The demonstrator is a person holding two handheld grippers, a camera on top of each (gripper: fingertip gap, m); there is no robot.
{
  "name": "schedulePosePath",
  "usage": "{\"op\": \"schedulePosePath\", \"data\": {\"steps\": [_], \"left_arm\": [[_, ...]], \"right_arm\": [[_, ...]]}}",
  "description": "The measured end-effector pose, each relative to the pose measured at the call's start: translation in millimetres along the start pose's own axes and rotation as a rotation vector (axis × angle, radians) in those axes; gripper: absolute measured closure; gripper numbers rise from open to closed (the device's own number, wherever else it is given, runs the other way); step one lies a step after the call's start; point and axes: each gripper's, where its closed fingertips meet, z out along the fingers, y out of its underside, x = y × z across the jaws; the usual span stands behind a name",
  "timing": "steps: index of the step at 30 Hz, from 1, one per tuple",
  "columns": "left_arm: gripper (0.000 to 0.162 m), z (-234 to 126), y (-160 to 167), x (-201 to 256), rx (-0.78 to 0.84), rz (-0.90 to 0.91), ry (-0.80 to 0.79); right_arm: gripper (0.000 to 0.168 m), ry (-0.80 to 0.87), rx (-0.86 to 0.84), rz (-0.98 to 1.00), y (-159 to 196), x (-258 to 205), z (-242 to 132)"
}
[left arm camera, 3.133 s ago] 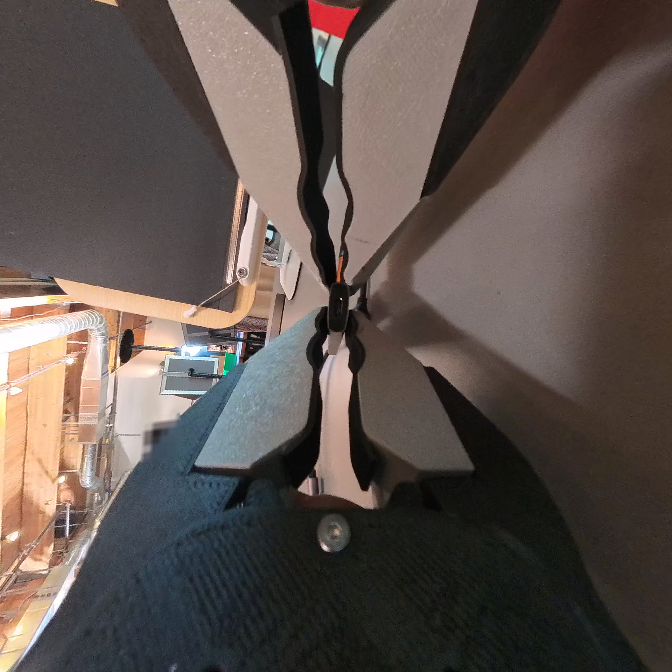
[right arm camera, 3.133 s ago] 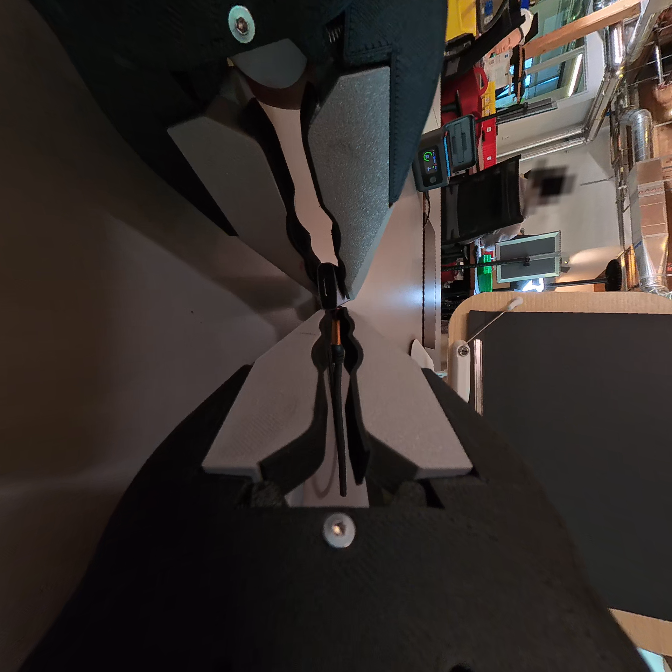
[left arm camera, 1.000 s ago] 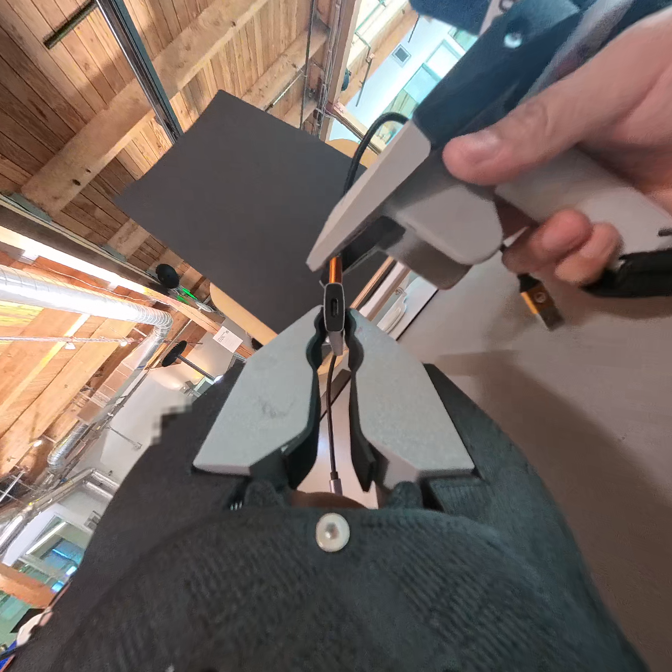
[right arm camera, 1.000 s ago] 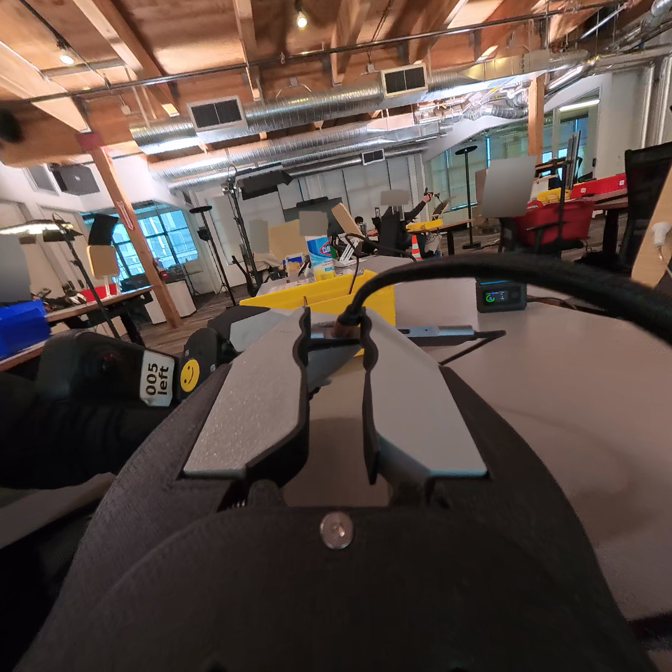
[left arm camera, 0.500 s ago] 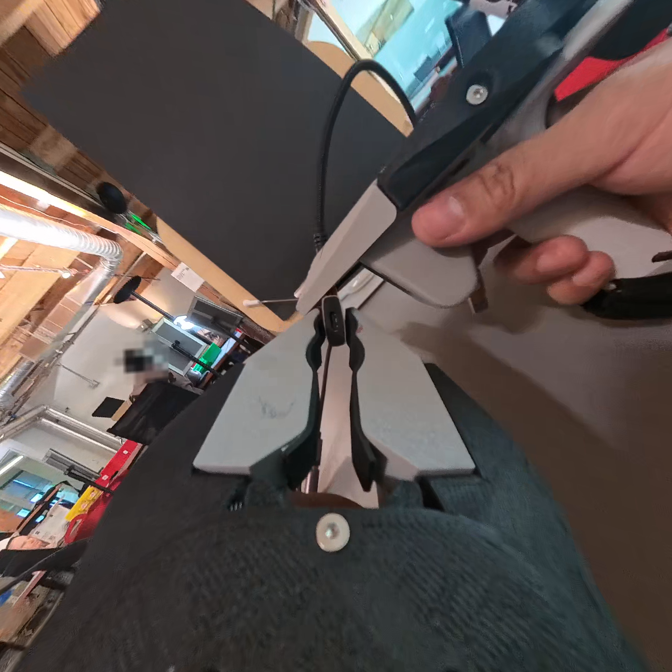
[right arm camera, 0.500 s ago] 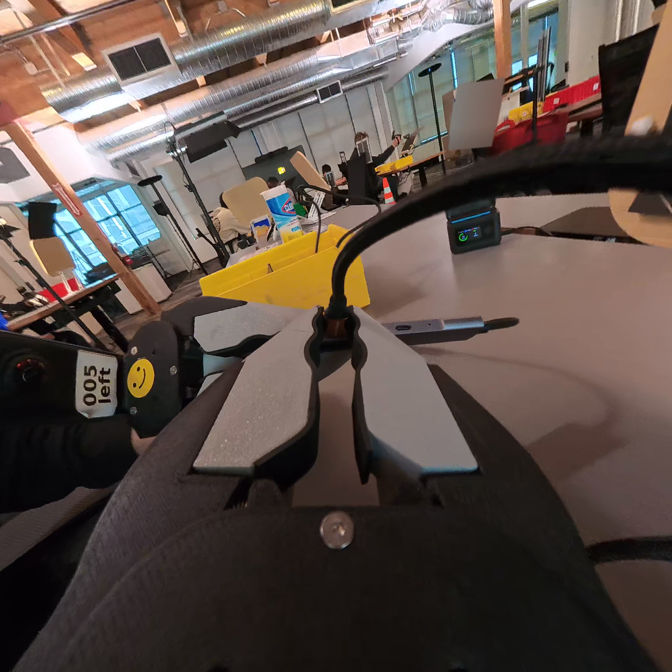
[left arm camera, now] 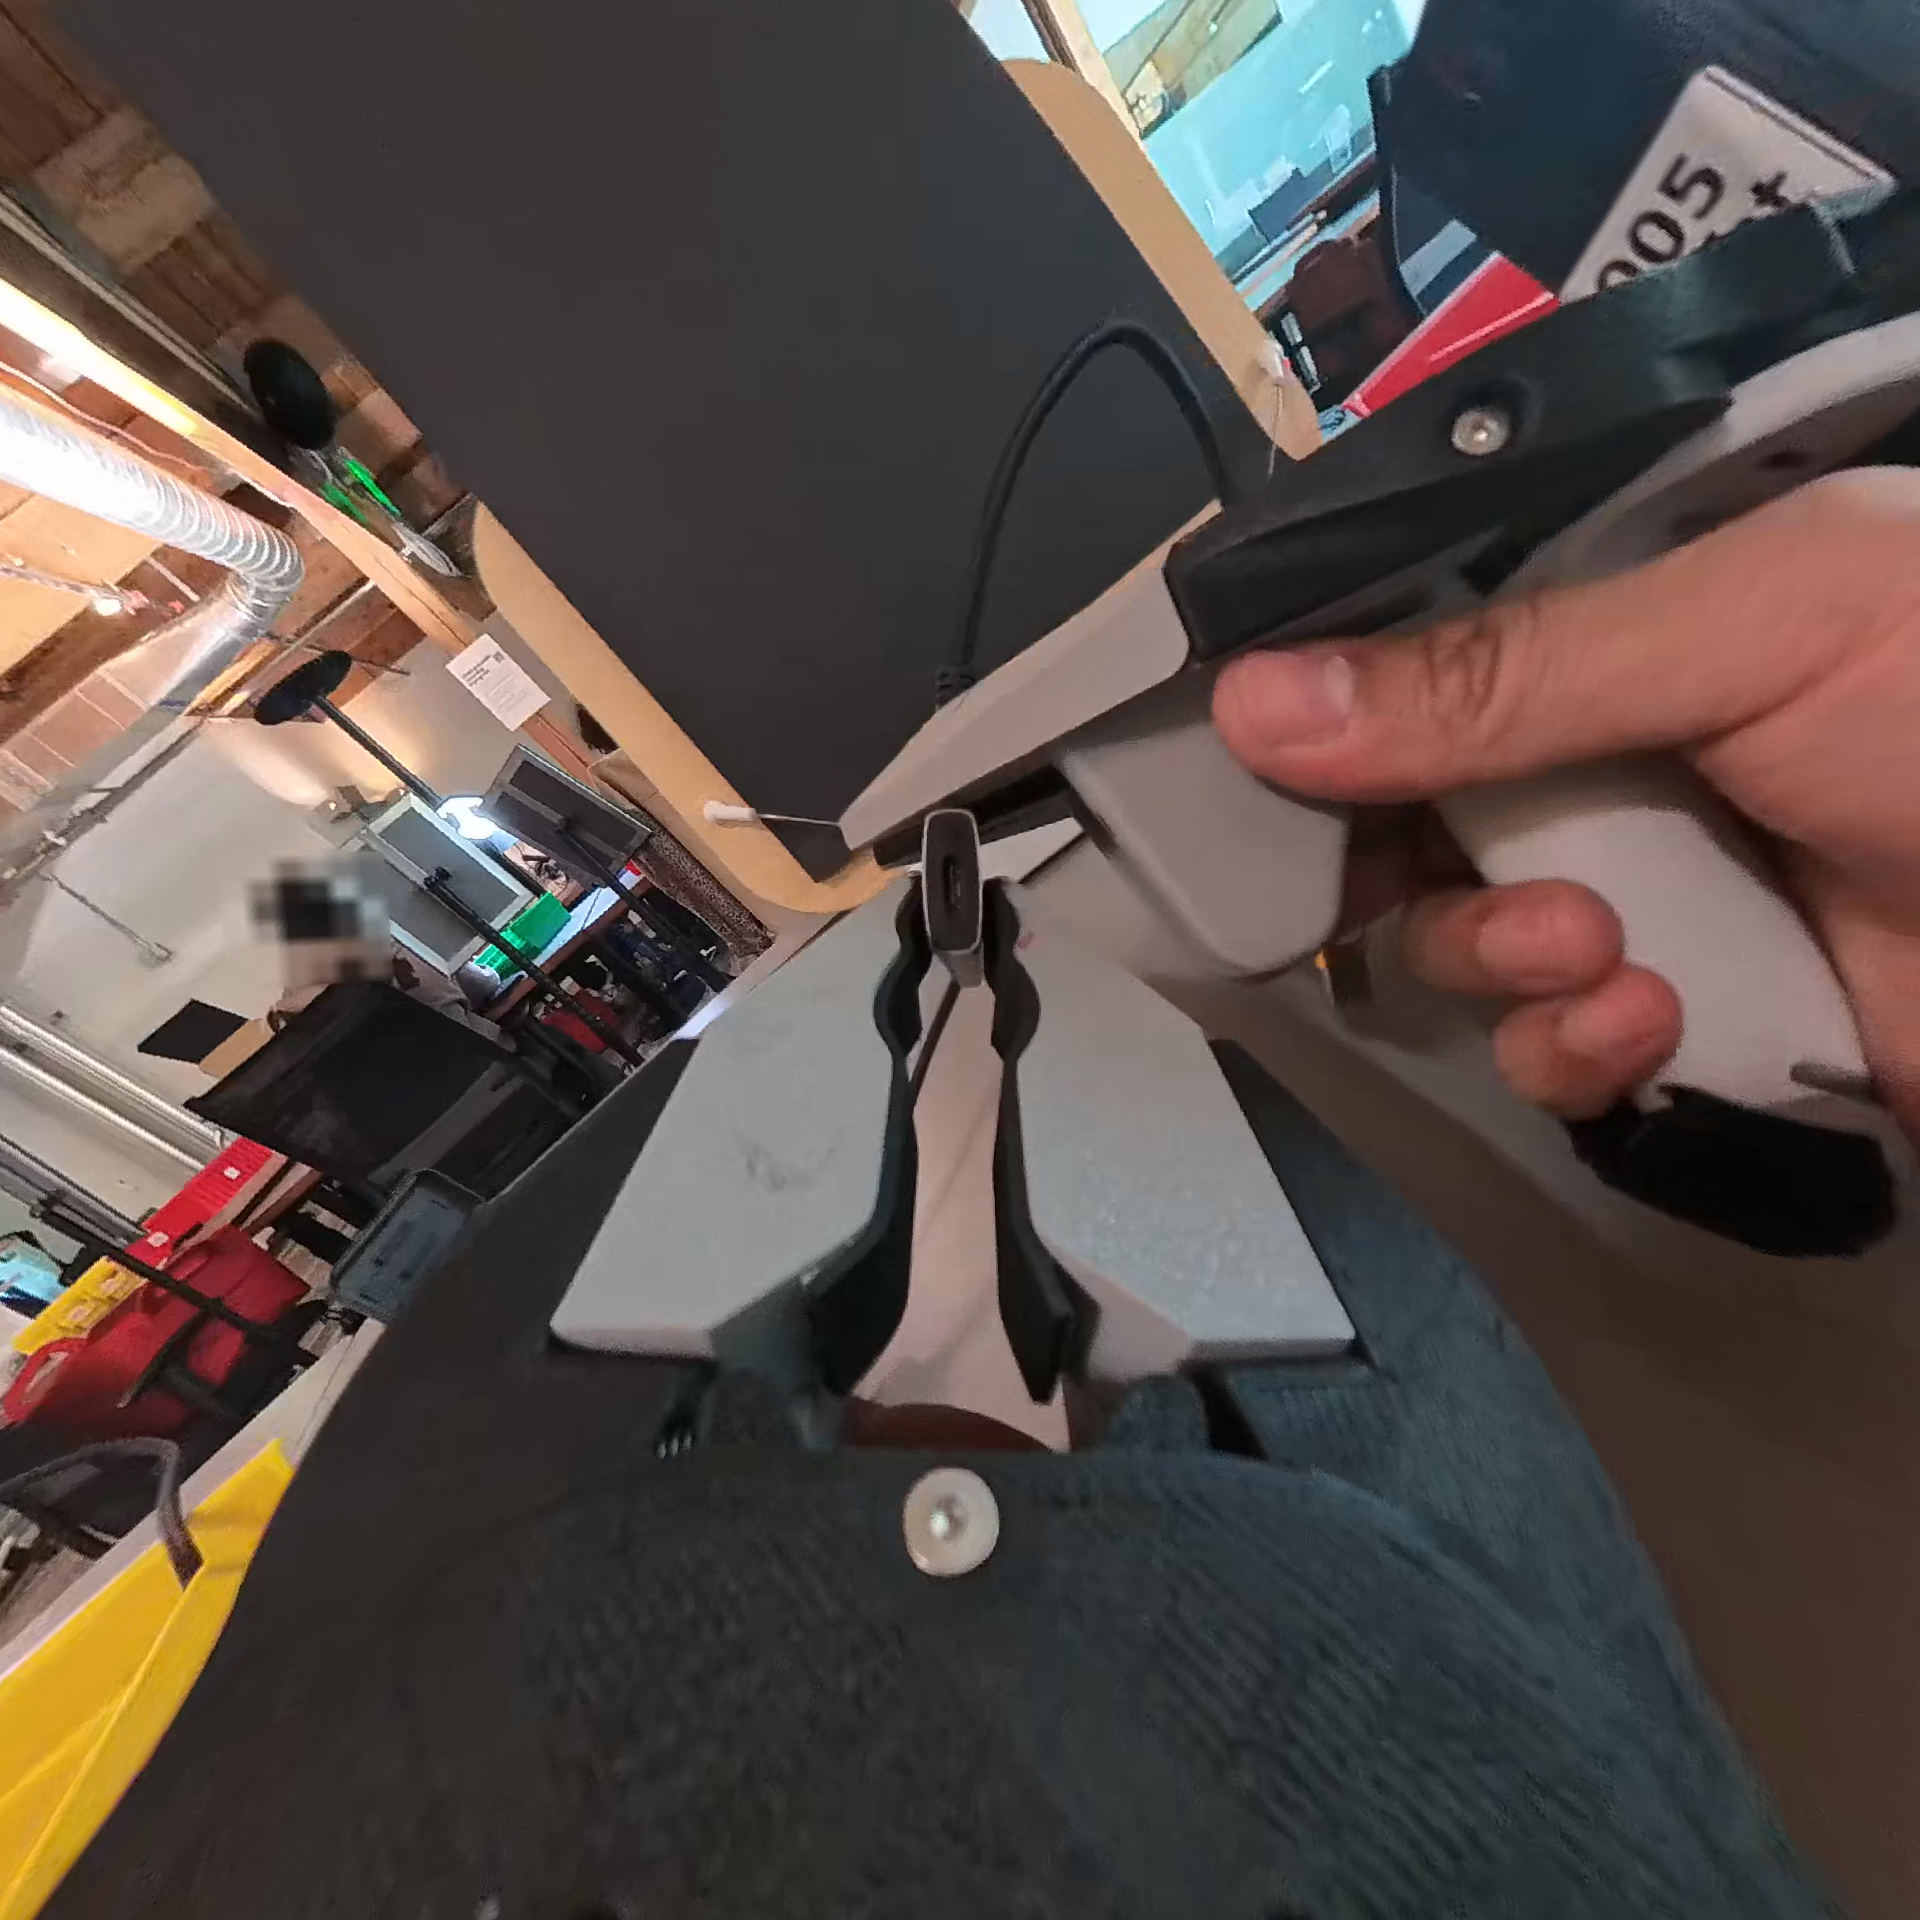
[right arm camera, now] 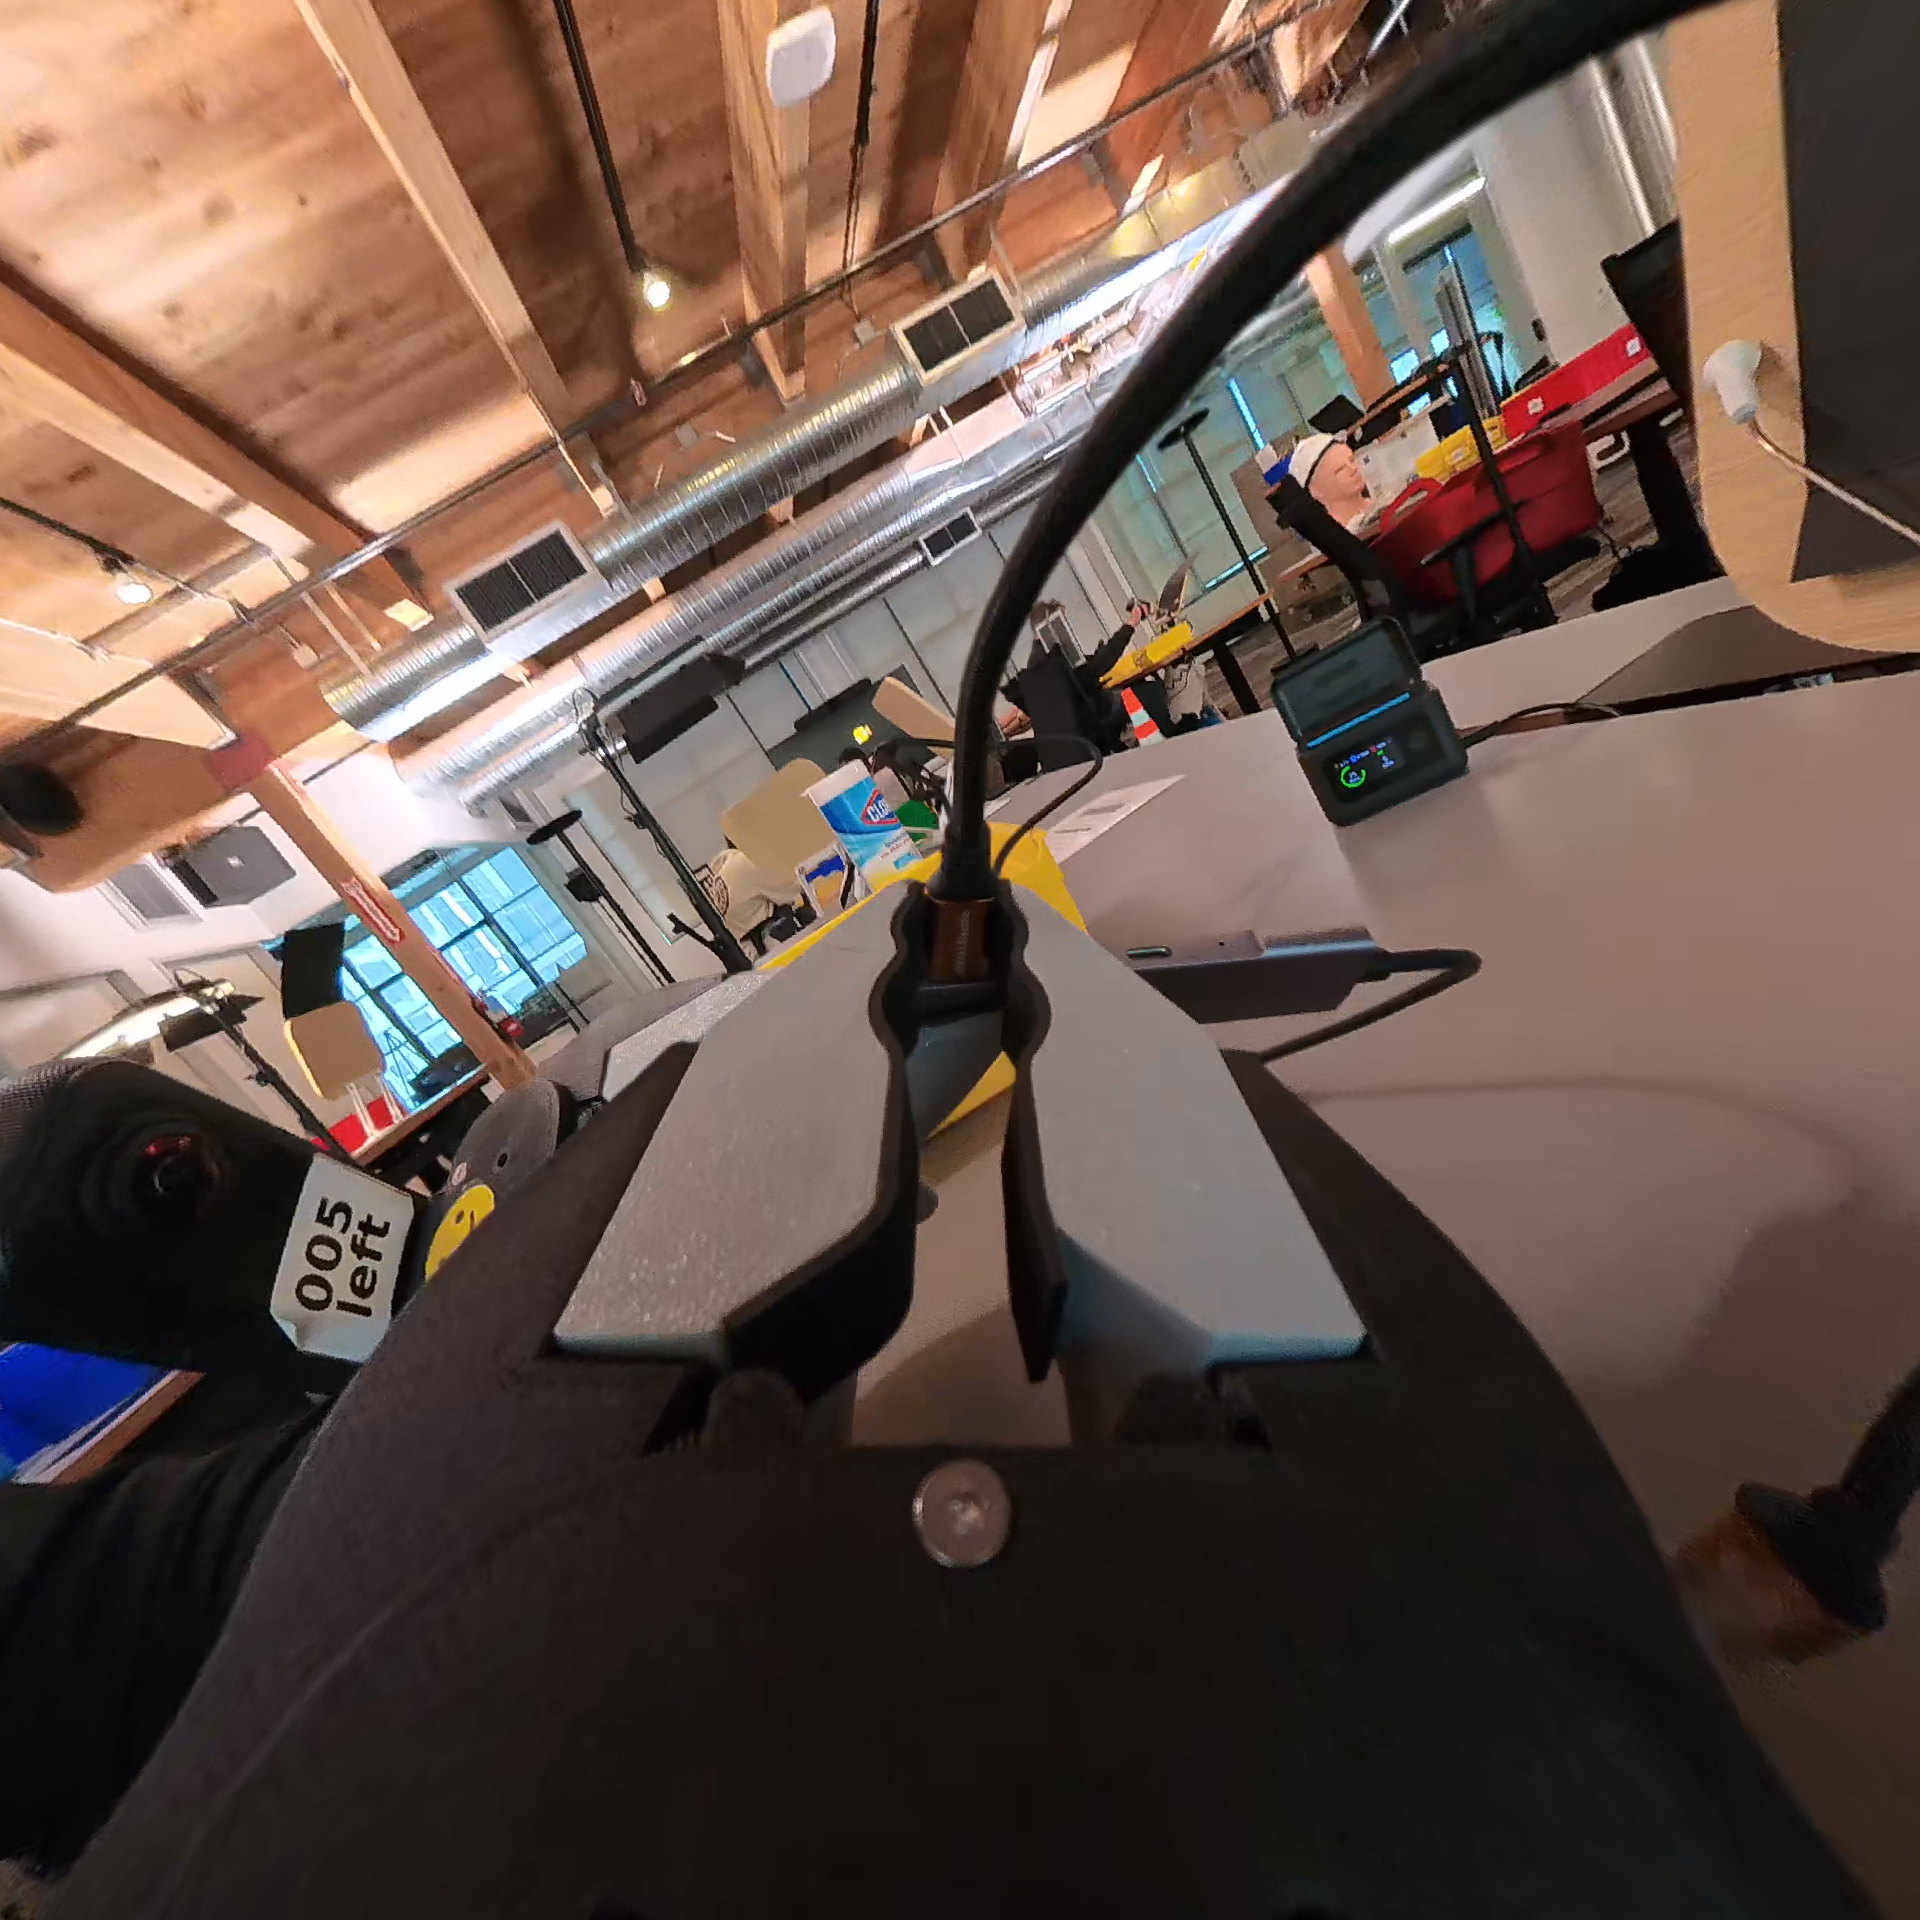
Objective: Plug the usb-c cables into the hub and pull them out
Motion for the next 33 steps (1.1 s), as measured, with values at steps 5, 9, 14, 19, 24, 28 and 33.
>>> {"op": "schedulePosePath", "data": {"steps": [5, 9, 14, 19, 24, 28, 33], "left_arm": [[0.154, -2.6, -3.5, -5.3, 0.03, -0.022, -0.014], [0.154, -7.4, -1.3, -5.2, 0.069, -0.092, 0.04], [0.147, -26.0, -4.6, 7.3, 0.144, -0.623, 0.491], [0.135, -23.2, 10.8, 9.9, 0.058, -0.669, 0.519], [0.114, -31.2, 5.9, 41.3, 0.002, -0.732, 0.711], [0.118, -31.5, 4.3, 41.1, -0.006, -0.853, 0.756], [0.118, -31.5, 1.6, 45.5, -0.012, -0.903, 0.788]], "right_arm": [[0.16, -0.014, 0.012, -0.002, -2.2, -4.1, 3.8], [0.16, -0.062, -0.112, -0.109, 4.8, -9.9, 6.2], [0.159, -0.116, -0.191, -0.175, -5.6, -7.7, -11.1], [0.159, -0.14, -0.289, -0.366, 0.9, -10.9, -19.9], [0.159, -0.097, -0.362, -0.552, 12.7, -3.6, -26.8], [0.159, -0.095, -0.396, -0.693, 21.3, -6.4, -29.6], [0.159, -0.135, -0.43, -0.797, 36.2, -16.8, -26.7]]}}
